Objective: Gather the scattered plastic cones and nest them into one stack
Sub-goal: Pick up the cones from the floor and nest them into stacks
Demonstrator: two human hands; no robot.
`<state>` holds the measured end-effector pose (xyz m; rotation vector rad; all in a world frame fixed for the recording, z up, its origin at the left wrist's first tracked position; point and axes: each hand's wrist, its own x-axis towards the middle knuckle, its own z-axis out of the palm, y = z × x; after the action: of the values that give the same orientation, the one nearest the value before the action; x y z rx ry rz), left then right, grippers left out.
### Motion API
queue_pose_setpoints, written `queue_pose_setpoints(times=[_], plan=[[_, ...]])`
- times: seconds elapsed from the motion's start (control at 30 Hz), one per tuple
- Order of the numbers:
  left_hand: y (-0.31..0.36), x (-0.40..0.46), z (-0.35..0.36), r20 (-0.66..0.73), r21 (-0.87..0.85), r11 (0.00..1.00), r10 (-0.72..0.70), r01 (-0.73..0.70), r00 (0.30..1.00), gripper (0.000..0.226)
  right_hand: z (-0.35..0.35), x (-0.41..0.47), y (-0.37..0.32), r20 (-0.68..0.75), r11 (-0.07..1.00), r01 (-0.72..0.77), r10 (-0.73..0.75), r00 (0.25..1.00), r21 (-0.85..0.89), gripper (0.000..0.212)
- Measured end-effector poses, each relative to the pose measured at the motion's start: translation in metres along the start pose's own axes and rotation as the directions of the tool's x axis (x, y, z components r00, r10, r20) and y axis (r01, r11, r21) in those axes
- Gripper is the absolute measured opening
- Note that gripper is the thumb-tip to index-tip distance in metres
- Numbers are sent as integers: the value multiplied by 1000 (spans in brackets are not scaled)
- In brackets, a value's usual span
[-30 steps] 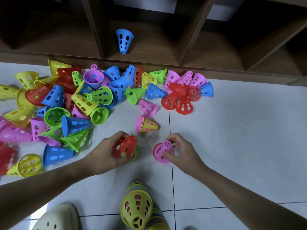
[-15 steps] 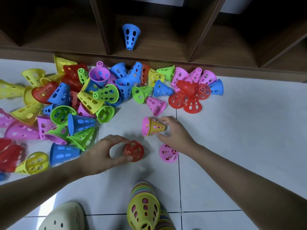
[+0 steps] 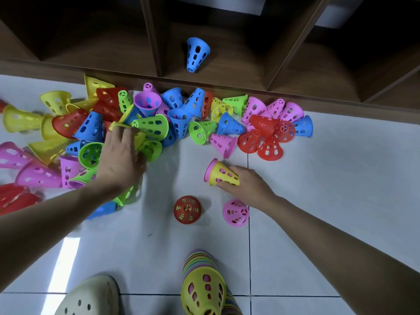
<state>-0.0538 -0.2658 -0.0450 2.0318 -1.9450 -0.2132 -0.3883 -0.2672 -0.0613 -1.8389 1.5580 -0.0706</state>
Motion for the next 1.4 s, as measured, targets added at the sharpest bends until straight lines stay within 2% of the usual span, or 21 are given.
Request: queue_pose_setpoints(times=[0.07,0.2,0.27,0.37,0.47,0.57,0.7,0.8,0.93,1.07,1.2,1.33,1.4], plan=[[-7,9,-2,-47,7,997,-83,83,995,54,-9,-8,7,-19,999,-44,45,999,17,48],[-23,27,-2,-95,-101,959,-273,263,957,51,-23,-23,20,-66,992,-103,108,992,77,60],[-29,33,-3,-35,-97,942,-325,321,945,52,-28,-31,23,-83,984,-103,116,990,149,54],[-31,33,-5,23,-62,940,-334,334,942,49,-34,-46,21,-111,967,-93,123,986,237,41],[-28,31,-6,80,-109,923,-362,369,929,45,-38,-59,17,-127,945,-71,117,985,319,29],[-28,26,-6,152,-192,919,-318,344,936,44,-37,-72,13,-143,948,-50,100,985,316,28],[-23,21,-7,191,-206,927,-275,313,942,49,-35,-89,4,-164,962,-4,51,985,274,30],[-18,20,-5,223,-237,928,-235,287,946,44,-40,-101,-4,-193,968,52,-4,981,245,28],[-12,15,-2,175,-236,952,-154,193,973,47,-49,-114,-9,-222,979,113,-74,972,169,30],[-8,5,-4,150,-263,962,-38,77,988,48,-46,-121,-2,-161,994,99,-92,983,36,37],[12,-10,-16,89,-325,945,48,-17,995,46,-32,-122,6,-54,996,75,-78,996,-53,27],[40,-32,-33,69,-414,898,191,-146,979,37,-22,-123,17,6,998,35,-34,999,-58,34],[50,-47,-38,96,-442,867,300,-229,949,38,-22,-121,19,15,999,29,-28,999,-33,36]])
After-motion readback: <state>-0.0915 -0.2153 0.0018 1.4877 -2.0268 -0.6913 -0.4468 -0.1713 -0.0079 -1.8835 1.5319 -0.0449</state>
